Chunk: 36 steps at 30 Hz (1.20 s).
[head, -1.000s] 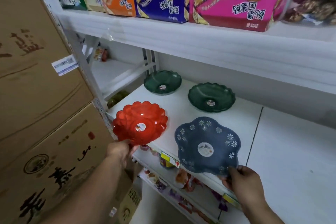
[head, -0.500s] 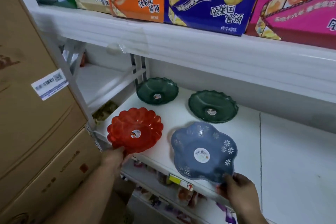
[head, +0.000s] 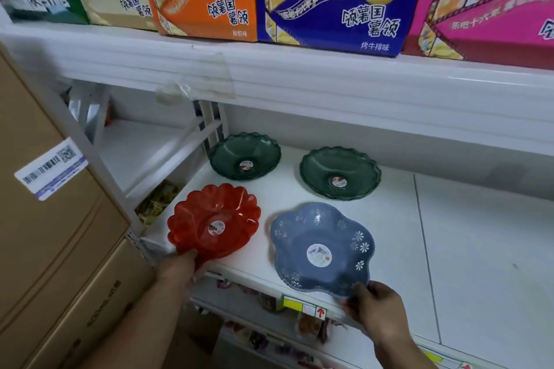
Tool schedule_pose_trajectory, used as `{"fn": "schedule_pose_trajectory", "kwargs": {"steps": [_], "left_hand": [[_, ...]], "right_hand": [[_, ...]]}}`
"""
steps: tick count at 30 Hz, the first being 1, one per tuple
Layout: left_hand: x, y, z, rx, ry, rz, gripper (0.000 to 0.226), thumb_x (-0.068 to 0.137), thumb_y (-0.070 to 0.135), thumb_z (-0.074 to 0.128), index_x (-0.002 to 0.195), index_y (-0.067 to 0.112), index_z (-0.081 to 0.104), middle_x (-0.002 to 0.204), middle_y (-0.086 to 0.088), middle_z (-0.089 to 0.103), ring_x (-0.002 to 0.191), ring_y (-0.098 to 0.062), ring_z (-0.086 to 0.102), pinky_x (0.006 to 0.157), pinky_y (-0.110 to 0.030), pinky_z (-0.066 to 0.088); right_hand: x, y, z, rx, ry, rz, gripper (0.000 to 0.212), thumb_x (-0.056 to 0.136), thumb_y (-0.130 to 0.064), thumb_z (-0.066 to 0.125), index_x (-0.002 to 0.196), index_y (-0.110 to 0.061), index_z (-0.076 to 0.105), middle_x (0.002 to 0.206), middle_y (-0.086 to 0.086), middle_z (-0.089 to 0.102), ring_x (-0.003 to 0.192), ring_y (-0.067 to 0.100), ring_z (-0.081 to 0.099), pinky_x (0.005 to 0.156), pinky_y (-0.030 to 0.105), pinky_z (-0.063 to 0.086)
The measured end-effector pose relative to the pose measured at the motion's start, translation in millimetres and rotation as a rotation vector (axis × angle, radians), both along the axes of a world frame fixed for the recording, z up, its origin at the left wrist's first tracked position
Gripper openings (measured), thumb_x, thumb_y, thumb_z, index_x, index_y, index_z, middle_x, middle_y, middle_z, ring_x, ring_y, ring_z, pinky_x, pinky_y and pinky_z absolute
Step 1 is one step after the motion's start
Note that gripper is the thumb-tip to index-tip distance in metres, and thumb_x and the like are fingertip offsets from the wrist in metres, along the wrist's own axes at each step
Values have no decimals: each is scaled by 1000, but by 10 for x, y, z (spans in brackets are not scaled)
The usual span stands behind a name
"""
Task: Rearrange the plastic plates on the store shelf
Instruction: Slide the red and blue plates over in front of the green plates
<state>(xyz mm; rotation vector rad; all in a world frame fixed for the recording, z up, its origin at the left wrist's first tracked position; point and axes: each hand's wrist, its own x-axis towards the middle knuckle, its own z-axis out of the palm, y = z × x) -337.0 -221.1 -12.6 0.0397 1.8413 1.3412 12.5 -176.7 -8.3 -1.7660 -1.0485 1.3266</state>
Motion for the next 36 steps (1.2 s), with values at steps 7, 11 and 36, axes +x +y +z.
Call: {"fn": "schedule_pose_trajectory", "kwargs": {"steps": [7, 11, 36], "left_hand": [[-1, 17, 61, 0, -33, -21, 10, 95, 11, 55, 97, 5, 63, 90, -16, 69, 95, -35, 66, 98, -54, 50], [33, 14, 133, 14, -57, -8, 9, 96, 9, 53, 97, 7, 62, 92, -15, 69, 94, -33, 68, 96, -49, 52], [849, 85, 975, -73, 703, -506, 61, 94, 35, 57, 150, 22, 34, 154, -4, 37, 139, -28, 38, 110, -42, 33]], "right_hand": [[-88, -7, -7, -11, 18, 23, 28, 92, -6, 57, 79, 19, 62, 56, 20, 69, 45, 22, 66, 56, 32, 49], [-120, -18, 44, -29, 94, 26, 25, 95, -6, 55, 84, 14, 66, 65, 23, 73, 48, 22, 71, 50, 26, 55], [136, 197, 859, 405, -1000, 498, 45, 95, -50, 47, 131, -24, 55, 128, 1, 63, 110, 24, 63, 79, 34, 51]]}}
